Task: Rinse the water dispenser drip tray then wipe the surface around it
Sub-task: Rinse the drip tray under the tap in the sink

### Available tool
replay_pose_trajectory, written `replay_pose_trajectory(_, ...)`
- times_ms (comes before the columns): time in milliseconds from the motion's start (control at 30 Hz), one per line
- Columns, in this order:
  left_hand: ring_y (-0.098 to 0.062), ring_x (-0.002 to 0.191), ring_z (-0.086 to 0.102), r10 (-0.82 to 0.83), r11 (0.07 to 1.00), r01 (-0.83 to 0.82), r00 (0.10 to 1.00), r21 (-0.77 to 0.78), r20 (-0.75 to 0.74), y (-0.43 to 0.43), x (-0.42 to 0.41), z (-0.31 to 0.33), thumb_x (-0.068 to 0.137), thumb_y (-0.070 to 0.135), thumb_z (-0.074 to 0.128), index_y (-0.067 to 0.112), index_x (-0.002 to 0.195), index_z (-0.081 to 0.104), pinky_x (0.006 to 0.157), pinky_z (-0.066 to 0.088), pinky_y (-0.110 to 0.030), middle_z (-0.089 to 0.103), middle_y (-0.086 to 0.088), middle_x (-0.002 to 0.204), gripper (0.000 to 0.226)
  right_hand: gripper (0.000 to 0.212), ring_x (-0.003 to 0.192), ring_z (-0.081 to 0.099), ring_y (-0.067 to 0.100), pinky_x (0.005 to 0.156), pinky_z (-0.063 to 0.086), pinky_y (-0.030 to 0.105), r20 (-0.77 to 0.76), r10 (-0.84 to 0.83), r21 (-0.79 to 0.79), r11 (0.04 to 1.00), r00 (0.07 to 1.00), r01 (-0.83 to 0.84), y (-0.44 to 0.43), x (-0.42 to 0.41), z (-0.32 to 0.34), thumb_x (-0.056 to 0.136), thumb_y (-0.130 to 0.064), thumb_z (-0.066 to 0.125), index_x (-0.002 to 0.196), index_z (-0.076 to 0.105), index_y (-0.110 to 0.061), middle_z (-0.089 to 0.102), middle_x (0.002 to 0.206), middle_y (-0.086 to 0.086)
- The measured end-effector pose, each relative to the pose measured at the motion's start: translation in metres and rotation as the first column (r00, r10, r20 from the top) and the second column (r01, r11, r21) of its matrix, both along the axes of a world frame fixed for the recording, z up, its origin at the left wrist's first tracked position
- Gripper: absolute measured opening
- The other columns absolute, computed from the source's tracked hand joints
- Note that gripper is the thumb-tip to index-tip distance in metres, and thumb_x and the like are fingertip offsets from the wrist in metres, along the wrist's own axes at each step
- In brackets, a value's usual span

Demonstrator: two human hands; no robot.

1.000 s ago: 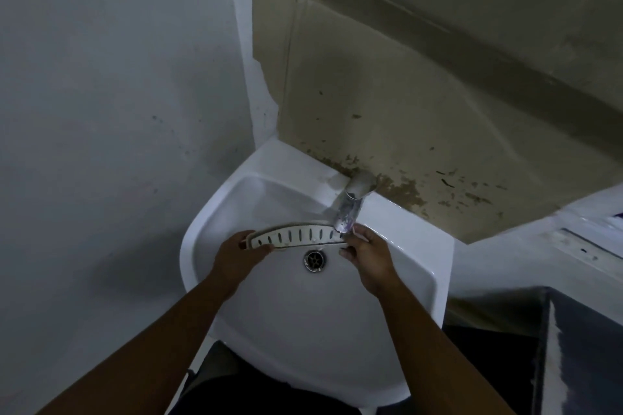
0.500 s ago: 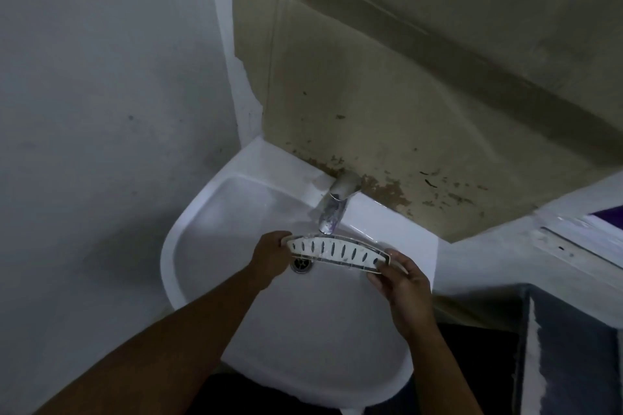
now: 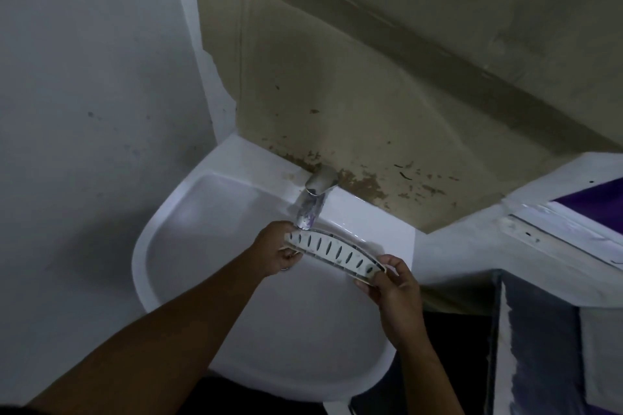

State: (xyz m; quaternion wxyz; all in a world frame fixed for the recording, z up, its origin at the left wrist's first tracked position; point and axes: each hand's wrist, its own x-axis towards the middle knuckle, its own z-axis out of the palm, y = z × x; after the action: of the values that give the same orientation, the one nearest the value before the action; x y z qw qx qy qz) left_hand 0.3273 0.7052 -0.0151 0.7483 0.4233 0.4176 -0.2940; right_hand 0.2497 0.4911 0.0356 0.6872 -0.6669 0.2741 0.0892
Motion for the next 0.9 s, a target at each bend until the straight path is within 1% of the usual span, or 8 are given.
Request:
replay_pose_trajectory(200, -0.034, 0.079, 0.056, 0.121, 0.992, -0.123, 0.991, -0.037, -0.051, 0.011, 0.004, 0.011, 0.08, 0.016, 0.036, 0.01, 0.081, 0.049, 0.071, 0.047, -0.041, 0.054, -0.015, 0.086, 0.014, 0.018, 0.101, 0.071, 0.027, 0.076, 0.061, 0.034, -0.031, -0.097, 0.048, 0.994, 0.995, 0.099, 0.006, -0.001, -0.011, 0.096, -0.001, 0.054, 0.107, 0.065, -0.009, 0.071, 0.111, 0.014)
replay_pose_trajectory(367, -0.035, 0.094, 0.065, -0.161, 0.983, 0.149, 0.979, 0.104, 0.121, 0.025, 0.001, 0.004, 0.069, 0.043, 0.076, 0.017, 0.096, 0.06, 0.076, 0.059, -0.046, 0.061, -0.013, 0.101, 0.04, 0.013, 0.107, 0.067, 0.03, 0.088, 0.057, 0.041, -0.081, -0.112, 0.101, 0.988, 0.99, 0.12, 0.021, 0.006, -0.024, 0.093, -0.011, 0.062, 0.106, 0.061, -0.011, 0.069, 0.113, 0.016)
replay_pose_trajectory(433, -0.029, 0.078, 0.067, -0.163, 0.973, 0.139, 0.979, 0.186, 0.123, 0.027, -0.002, -0.002, 0.073, 0.033, 0.08, 0.003, 0.091, 0.061, 0.056, 0.057, -0.032, 0.064, -0.017, 0.09, 0.039, 0.024, 0.107, 0.066, 0.031, 0.089, 0.057, 0.042, -0.146, -0.091, 0.073, 0.992, 0.985, 0.103, 0.032, 0.007, -0.035, 0.092, -0.022, 0.065, 0.106, 0.054, -0.006, 0.067, 0.113, 0.021)
replay_pose_trajectory(533, -0.029, 0.092, 0.062, -0.207, 0.955, 0.166, 0.967, 0.245, 0.152, 0.033, -0.007, -0.003, 0.08, 0.02, 0.074, 0.002, 0.106, 0.062, 0.07, 0.053, -0.032, 0.062, -0.02, 0.105, 0.033, 0.043, 0.105, 0.065, 0.025, 0.081, 0.059, 0.039, -0.166, -0.05, 0.025, 0.998, 0.985, 0.055, 0.05, 0.01, -0.046, 0.085, -0.031, 0.075, 0.11, 0.043, -0.016, 0.063, 0.114, 0.014)
replay_pose_trajectory(633, -0.026, 0.096, 0.063, -0.277, 0.945, 0.239, 0.947, 0.226, 0.159, 0.044, -0.014, 0.003, 0.081, 0.021, 0.073, 0.004, 0.113, 0.062, 0.081, 0.053, -0.033, 0.062, -0.018, 0.11, 0.038, 0.058, 0.098, 0.064, 0.018, 0.073, 0.057, 0.031, -0.121, 0.046, -0.147, 0.987, 0.992, -0.064, 0.063, 0.021, -0.052, 0.083, -0.034, 0.076, 0.122, 0.036, -0.017, 0.059, 0.116, 0.01)
replay_pose_trajectory(733, -0.026, 0.095, 0.068, -0.298, 0.953, 0.283, 0.94, 0.108, 0.169, 0.054, -0.022, 0.009, 0.077, 0.028, 0.077, 0.004, 0.098, 0.064, 0.077, 0.06, -0.035, 0.068, -0.018, 0.107, 0.035, 0.068, 0.097, 0.066, 0.021, 0.08, 0.059, 0.032, -0.096, 0.144, -0.284, 0.945, 0.985, -0.165, 0.074, 0.036, -0.058, 0.077, -0.053, 0.074, 0.123, 0.04, -0.016, 0.057, 0.124, 0.017)
replay_pose_trajectory(800, -0.027, 0.09, 0.068, -0.234, 0.962, 0.2, 0.954, 0.185, 0.185, 0.06, -0.029, 0.008, 0.073, 0.022, 0.081, 0.008, 0.087, 0.06, 0.077, 0.06, -0.038, 0.068, -0.017, 0.102, 0.03, 0.073, 0.109, 0.061, 0.024, 0.095, 0.053, 0.037, -0.158, 0.234, -0.369, 0.887, 0.959, -0.277, 0.081, 0.042, -0.068, 0.075, -0.063, 0.069, 0.126, 0.046, -0.016, 0.048, 0.135, 0.012)
replay_pose_trajectory(900, -0.024, 0.078, 0.063, -0.234, 0.905, 0.114, 0.938, 0.41, 0.256, 0.066, -0.04, 0.008, 0.064, 0.017, 0.088, 0.009, 0.079, 0.052, 0.074, 0.057, -0.04, 0.064, -0.016, 0.091, 0.039, 0.049, 0.121, 0.053, 0.032, 0.105, 0.043, 0.039, -0.235, 0.374, -0.601, 0.669, 0.897, -0.436, 0.092, 0.047, -0.078, 0.089, -0.044, 0.063, 0.12, 0.061, -0.005, 0.052, 0.133, 0.014)
